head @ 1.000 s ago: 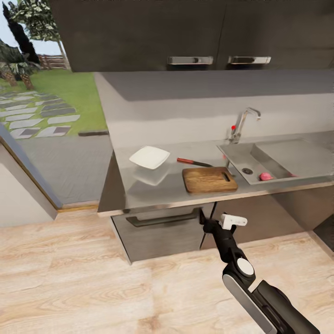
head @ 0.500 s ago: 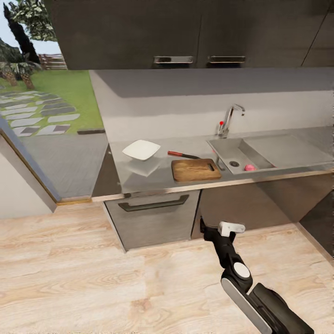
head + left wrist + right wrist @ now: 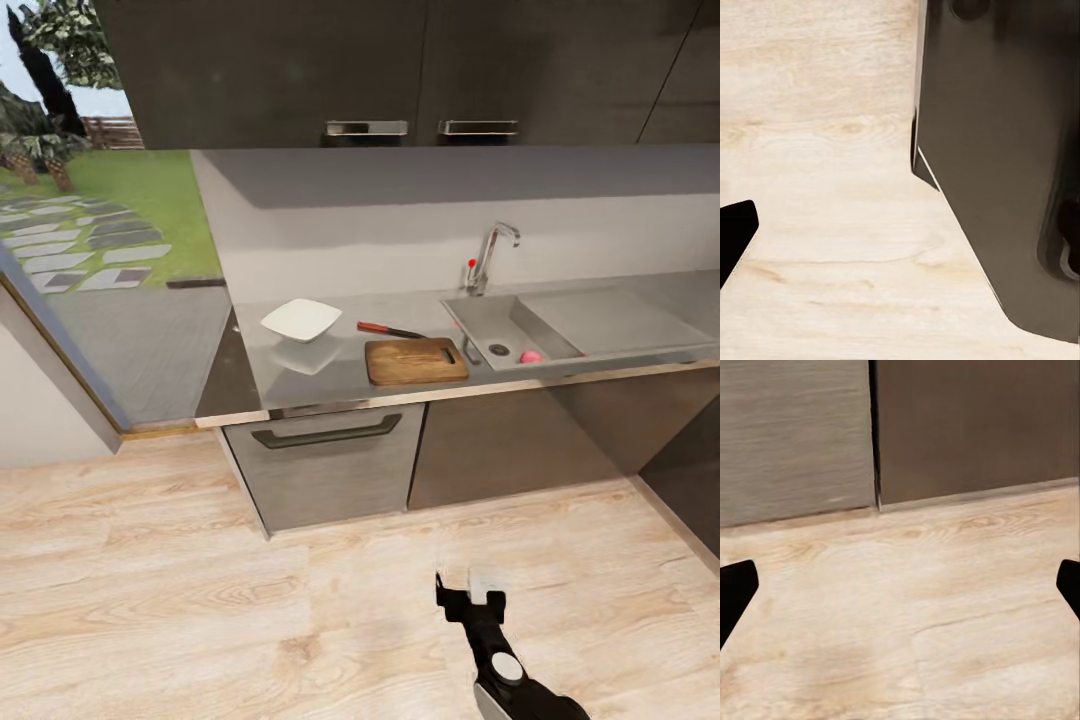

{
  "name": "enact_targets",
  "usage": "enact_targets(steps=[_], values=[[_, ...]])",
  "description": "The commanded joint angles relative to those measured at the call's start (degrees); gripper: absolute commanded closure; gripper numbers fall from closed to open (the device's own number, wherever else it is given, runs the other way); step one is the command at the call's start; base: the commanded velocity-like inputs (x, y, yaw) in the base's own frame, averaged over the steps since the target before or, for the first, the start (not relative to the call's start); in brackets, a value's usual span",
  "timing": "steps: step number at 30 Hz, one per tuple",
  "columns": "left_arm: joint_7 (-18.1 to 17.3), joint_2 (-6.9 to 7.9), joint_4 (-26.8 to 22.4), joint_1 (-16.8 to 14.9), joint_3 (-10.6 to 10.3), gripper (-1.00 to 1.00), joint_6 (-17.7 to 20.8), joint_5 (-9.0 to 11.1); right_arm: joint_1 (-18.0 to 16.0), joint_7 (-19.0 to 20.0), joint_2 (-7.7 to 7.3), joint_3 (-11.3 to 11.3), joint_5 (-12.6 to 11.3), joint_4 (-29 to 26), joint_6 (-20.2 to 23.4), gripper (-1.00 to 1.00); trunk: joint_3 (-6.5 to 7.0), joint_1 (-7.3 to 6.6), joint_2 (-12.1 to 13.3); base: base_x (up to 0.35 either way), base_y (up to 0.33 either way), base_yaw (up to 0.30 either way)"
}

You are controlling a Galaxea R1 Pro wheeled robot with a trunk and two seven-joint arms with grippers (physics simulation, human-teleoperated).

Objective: In the kitchen, take the Vidalia onion out of the sink, dice it on the chopping board with the paring knife, put the diced onion into the bowl on the countertop, then place both the paring knife and the chopping board into the sink.

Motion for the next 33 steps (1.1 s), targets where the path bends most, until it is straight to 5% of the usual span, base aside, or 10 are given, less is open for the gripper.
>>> enact_targets(steps=[1, 6, 7, 11, 17, 33], values=[[0.23, 0.02, 0.08, -1.10, 0.04, -1.00, -0.09, 0.13, -0.10, 4.18, 1.60, 0.44, -0.58, 7.16, -2.84, -1.00, -0.07, 0.02, -0.08, 0.000, 0.000, 0.000], [0.29, 0.57, 0.21, -2.76, 0.04, -1.00, -0.08, 0.13, -0.10, 8.98, 4.28, 0.41, -0.62, 18.38, -5.78, -1.00, -0.07, 0.02, -0.08, 0.000, 0.000, 0.000], [0.30, 0.75, 0.24, -3.08, 0.04, -1.00, -0.08, 0.13, -0.10, 10.24, 6.34, 0.41, -0.62, 24.67, -7.33, -1.00, -0.07, 0.02, -0.08, 0.000, 0.000, 0.000], [0.30, 0.84, 0.35, -3.23, 0.04, -1.00, -0.08, 0.15, -0.10, 15.87, 9.40, 0.37, -0.51, 35.49, -11.40, -1.00, -0.07, 0.02, -0.08, 0.000, 0.000, 0.000], [0.30, 1.16, 0.40, -3.27, 0.04, -1.00, -0.08, 0.15, 2.75, 22.51, 9.61, 0.24, -0.37, 38.92, -12.96, -1.00, -0.07, 0.02, -0.08, 0.000, 0.000, 0.000], [0.22, 1.19, 0.77, -3.27, 0.04, -1.00, -0.08, 0.13, 5.81, 23.16, 9.75, 0.31, -0.07, 38.93, -11.51, -1.00, -0.07, 0.02, -0.08, 0.000, 0.000, 0.000]])
